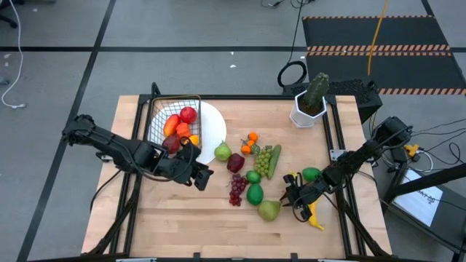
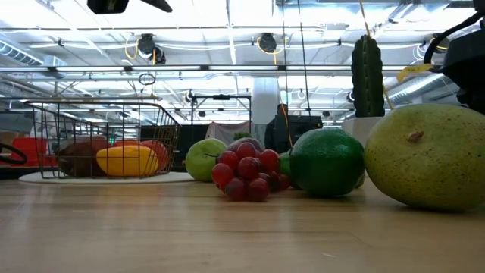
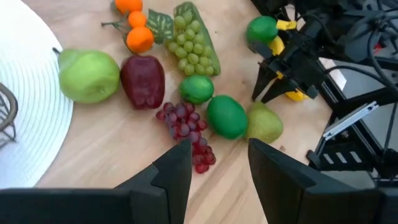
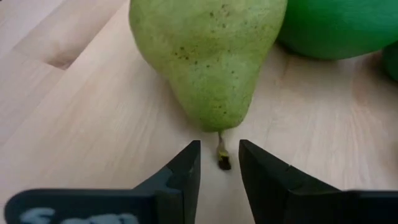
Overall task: Build produce basket
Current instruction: Put the bottom green pear into the wire basket
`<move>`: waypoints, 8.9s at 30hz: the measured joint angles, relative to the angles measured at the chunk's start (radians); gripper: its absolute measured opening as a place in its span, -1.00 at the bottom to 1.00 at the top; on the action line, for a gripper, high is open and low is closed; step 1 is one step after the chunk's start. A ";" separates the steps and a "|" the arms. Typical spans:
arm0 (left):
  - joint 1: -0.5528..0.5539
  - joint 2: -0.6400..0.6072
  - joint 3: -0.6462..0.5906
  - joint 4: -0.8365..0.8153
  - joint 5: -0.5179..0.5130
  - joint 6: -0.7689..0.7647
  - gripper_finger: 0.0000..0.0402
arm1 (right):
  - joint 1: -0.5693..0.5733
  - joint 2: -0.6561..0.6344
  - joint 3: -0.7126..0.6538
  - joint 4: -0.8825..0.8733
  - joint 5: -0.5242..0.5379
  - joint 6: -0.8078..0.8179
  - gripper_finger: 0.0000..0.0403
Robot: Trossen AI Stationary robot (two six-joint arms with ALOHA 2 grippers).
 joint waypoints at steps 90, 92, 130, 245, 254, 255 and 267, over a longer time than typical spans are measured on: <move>0.016 0.500 0.439 0.244 0.190 0.852 0.60 | -0.445 -0.007 0.687 -0.662 -0.839 1.202 -0.98; 0.007 0.508 0.439 0.222 0.153 0.895 0.60 | -0.458 -0.007 0.687 -0.649 -0.863 1.222 -0.98; 0.070 0.655 0.438 0.356 0.183 1.183 0.07 | -0.528 -0.007 0.685 -0.645 -0.887 1.281 -0.98; 0.146 -0.143 0.438 0.254 -0.001 0.627 0.06 | -0.494 -0.370 0.686 -0.590 -0.259 0.860 -0.53; 0.178 -0.140 0.438 0.252 -0.001 0.960 0.06 | -0.494 -0.370 0.686 -0.590 -0.264 0.797 -0.55; 0.183 -0.140 0.438 0.252 -0.001 0.996 0.06 | -0.494 -0.370 0.686 -0.590 -0.265 0.783 -0.57; 0.194 -0.140 0.438 0.254 -0.001 1.545 0.06 | -0.468 -0.370 0.686 -0.590 -0.265 0.548 -0.97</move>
